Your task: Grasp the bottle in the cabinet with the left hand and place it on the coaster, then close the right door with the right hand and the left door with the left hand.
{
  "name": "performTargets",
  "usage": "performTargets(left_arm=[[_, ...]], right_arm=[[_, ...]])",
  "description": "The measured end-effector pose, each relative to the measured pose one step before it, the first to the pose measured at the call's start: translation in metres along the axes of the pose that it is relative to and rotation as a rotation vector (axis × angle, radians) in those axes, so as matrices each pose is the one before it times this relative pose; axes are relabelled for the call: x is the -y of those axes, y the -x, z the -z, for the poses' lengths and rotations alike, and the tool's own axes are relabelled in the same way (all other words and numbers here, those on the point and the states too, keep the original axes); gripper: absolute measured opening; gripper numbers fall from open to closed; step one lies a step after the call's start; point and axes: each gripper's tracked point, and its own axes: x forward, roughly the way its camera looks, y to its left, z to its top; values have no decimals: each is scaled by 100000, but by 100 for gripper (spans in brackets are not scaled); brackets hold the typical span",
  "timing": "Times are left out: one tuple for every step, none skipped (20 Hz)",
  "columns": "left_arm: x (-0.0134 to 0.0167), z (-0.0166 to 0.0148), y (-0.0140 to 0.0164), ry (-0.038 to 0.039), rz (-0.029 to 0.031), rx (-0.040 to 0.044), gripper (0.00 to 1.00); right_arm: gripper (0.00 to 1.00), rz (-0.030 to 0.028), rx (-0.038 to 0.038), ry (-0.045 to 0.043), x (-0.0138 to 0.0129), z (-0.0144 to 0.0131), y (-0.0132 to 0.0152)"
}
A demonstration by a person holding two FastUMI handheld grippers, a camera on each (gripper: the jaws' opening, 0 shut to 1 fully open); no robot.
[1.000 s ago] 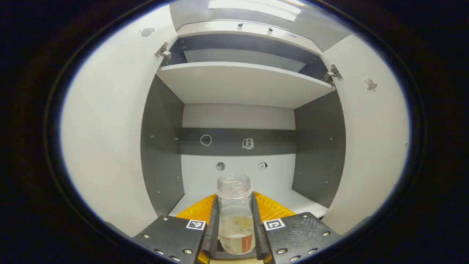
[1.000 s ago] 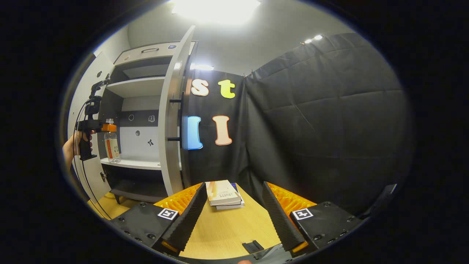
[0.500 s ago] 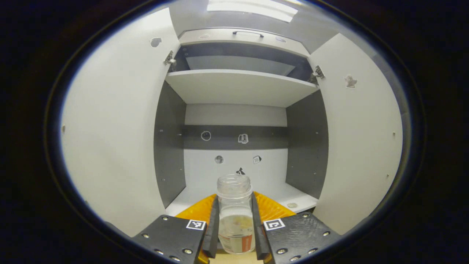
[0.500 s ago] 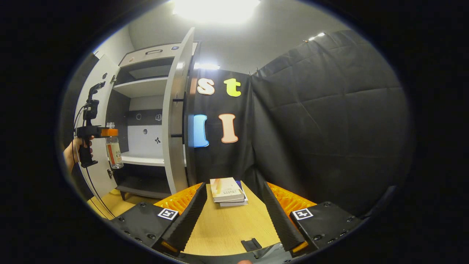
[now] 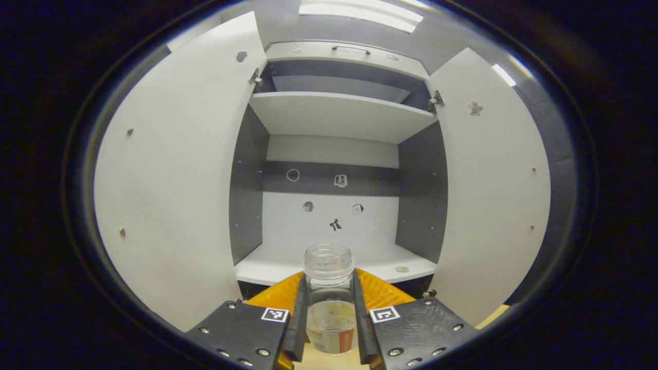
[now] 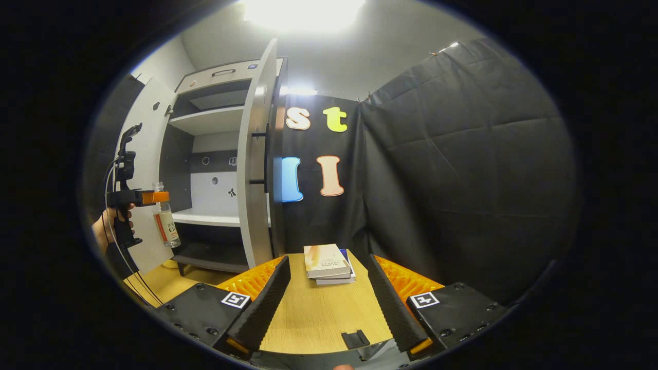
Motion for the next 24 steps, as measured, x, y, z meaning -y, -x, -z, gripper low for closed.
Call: performTargets(left_arm=[[69, 545, 473, -177, -106, 169, 42], [166, 734, 449, 17, 372, -275, 42], [214, 835, 376, 159, 516, -900, 42], [51, 896, 373, 290, 91, -1130, 42], [52, 884, 376, 405, 78, -1376, 42], [23, 805, 418, 480, -65, -933, 42], [76, 600, 338, 338, 251, -454, 42], [-102, 669, 231, -127, -122, -245, 42], [-64, 665, 363, -355, 84, -12, 42], [-28, 730, 249, -229, 401, -120, 42], [-38, 646, 200, 98, 372, 9, 42], [28, 693, 221, 455, 868, -34, 43], [-38, 678, 115, 760, 285, 70, 42], [-26, 805, 194, 857, 301, -220, 42], [20, 685, 111, 1021, 224, -70, 42], [9, 762, 65, 699, 276, -378, 42], [43, 734, 65, 441, 23, -519, 42], [-25, 800, 102, 118, -29, -510, 42], [55, 818, 90, -84, 19, -922, 42], [144, 743, 22, 10, 337, -518, 42], [247, 653, 26, 247, 465, -659, 42], [194, 900, 138, 25, 502, -872, 42], [219, 644, 19, -218, 340, -635, 42], [187, 779, 41, -343, 362, -785, 42]], right_arm=[[97, -543, -239, -170, -100, 174, -111], [97, -488, -173, -332, -150, 166, 12], [97, -552, -163, -399, -193, 139, -85], [97, -622, -302, -299, -239, 196, -17], [97, -709, -409, -62, -263, 133, -76], [97, -613, -329, 217, -196, 192, 57], [97, -391, -180, 370, -130, 142, 69], [97, -259, -78, 283, -103, 95, 66], [97, -151, -8, 70, -112, 59, 91], [97, -155, -55, -12, -142, 163, 93], [97, -134, -252, 219, -123, 106, 165], [97, 174, -60, 653, -20, 175, 190], [97, 583, 102, 996, 133, 142, 162], [97, 843, -206, 839, 252, 368, 169], [97, 425, -488, 352, 39, 237, 141], [97, 190, -1005, 103, 70, 476, 98], [97, 126, -1200, 127, 27, 461, 79], [97, 253, -745, 157, 56, 393, 82], [97, 451, -575, 134, 93, 329, 106], [97, 212, -888, -142, -22, 501, 19], [97, -3, -1149, -326, -61, 451, 50], [97, -120, -1156, -242, -93, 407, -61], [97, -178, -865, 63, -110, 315, -42], [97, 13, -568, 356, -77, 219, -102]])
